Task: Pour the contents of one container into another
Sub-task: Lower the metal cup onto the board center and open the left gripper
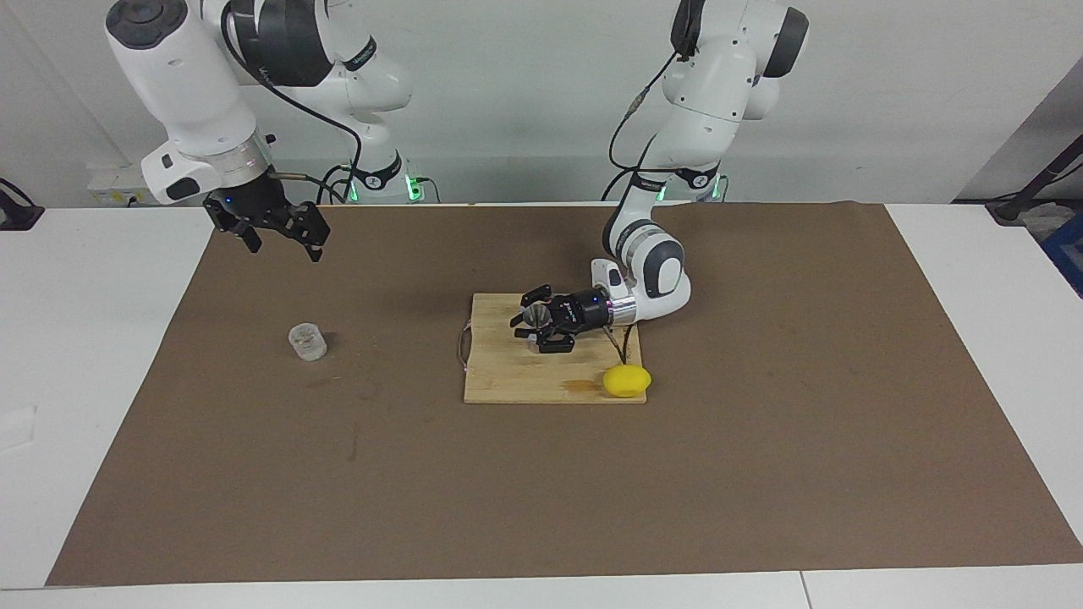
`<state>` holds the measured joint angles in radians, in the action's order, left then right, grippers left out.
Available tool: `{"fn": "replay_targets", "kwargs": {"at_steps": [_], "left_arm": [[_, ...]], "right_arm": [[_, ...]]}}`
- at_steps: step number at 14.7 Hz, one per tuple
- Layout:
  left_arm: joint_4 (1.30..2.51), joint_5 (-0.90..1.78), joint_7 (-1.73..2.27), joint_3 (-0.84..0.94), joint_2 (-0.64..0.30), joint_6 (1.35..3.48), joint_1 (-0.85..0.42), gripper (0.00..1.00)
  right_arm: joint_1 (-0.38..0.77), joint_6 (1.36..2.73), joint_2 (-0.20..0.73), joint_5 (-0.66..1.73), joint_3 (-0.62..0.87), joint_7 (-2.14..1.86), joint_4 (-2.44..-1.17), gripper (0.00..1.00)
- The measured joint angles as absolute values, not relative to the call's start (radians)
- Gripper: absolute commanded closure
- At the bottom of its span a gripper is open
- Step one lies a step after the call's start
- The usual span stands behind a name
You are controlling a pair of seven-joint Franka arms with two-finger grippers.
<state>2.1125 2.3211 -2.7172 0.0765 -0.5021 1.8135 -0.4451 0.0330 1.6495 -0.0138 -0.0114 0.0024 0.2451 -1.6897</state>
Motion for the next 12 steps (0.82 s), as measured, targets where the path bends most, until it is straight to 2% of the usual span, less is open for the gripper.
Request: {"fn": "replay_targets", "kwargs": {"at_steps": [7,12], "left_arm": [[2.141,2.321,-2.717,0.065,-0.504,1.769,-0.445,0.00],[2.240,2.236,-2.718,0.049,-0.476,1.670,-0.386,0.00]], "right_arm": [[0.033,1.649,-0.014,-0.011,0.002,0.245,-1.690,0.00],[0.034,1.645,-0.014,-0.011,0.004,0.245,-1.690,0.00]]}}
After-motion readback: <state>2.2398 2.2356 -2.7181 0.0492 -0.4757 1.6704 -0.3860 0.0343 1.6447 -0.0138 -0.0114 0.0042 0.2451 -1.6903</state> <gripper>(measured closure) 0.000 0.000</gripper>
